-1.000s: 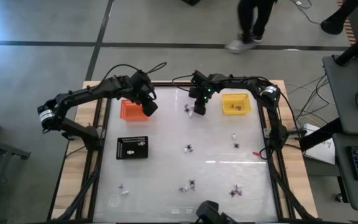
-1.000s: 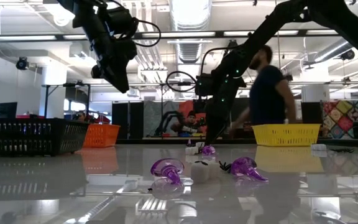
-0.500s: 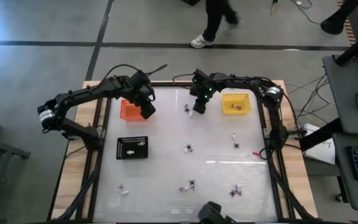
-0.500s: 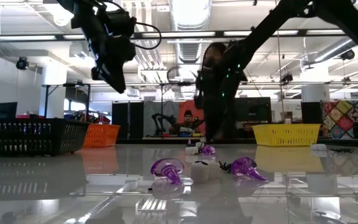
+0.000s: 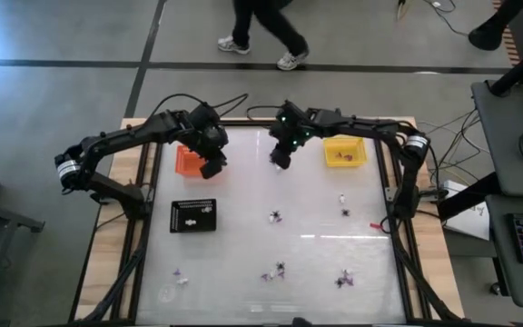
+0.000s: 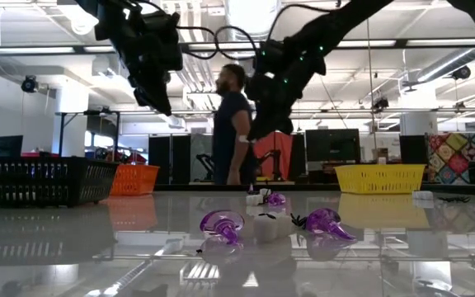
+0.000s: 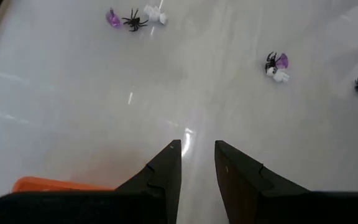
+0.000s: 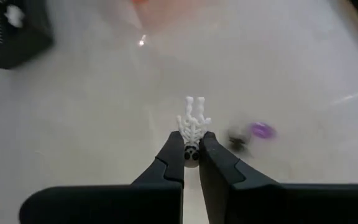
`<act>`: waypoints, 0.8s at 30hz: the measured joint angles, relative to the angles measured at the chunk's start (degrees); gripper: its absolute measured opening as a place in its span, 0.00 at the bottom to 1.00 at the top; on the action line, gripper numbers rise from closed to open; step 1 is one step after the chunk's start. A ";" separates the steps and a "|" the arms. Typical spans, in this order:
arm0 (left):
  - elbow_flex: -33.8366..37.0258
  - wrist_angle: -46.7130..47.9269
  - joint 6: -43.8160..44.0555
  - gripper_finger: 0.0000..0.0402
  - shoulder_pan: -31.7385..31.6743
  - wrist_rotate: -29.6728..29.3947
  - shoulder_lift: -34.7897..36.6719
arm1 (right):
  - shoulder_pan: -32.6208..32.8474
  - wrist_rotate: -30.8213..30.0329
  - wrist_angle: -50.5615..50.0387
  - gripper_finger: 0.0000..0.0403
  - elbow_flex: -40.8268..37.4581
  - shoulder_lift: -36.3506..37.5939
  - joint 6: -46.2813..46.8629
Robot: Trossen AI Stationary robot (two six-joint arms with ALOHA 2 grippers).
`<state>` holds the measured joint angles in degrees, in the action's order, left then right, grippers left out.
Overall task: Sort Halloween decoration
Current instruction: Put the white skeleton toy into the black bin
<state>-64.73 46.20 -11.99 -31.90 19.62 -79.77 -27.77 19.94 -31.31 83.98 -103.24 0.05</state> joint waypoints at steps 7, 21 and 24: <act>0.00 -0.60 -4.45 0.20 0.09 1.26 0.03 | 5.97 -0.55 2.44 0.03 4.13 -0.04 5.50; 0.00 -2.48 -8.54 0.20 0.09 2.08 0.03 | 11.17 -3.07 8.00 0.03 8.53 -0.04 11.88; 0.00 -2.85 -8.54 0.21 0.09 2.03 0.03 | 11.31 -4.95 8.01 0.03 8.53 -0.07 12.10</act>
<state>-64.73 43.35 -20.53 -31.81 21.64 -79.75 -16.46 14.99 -23.30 92.51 -103.31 12.16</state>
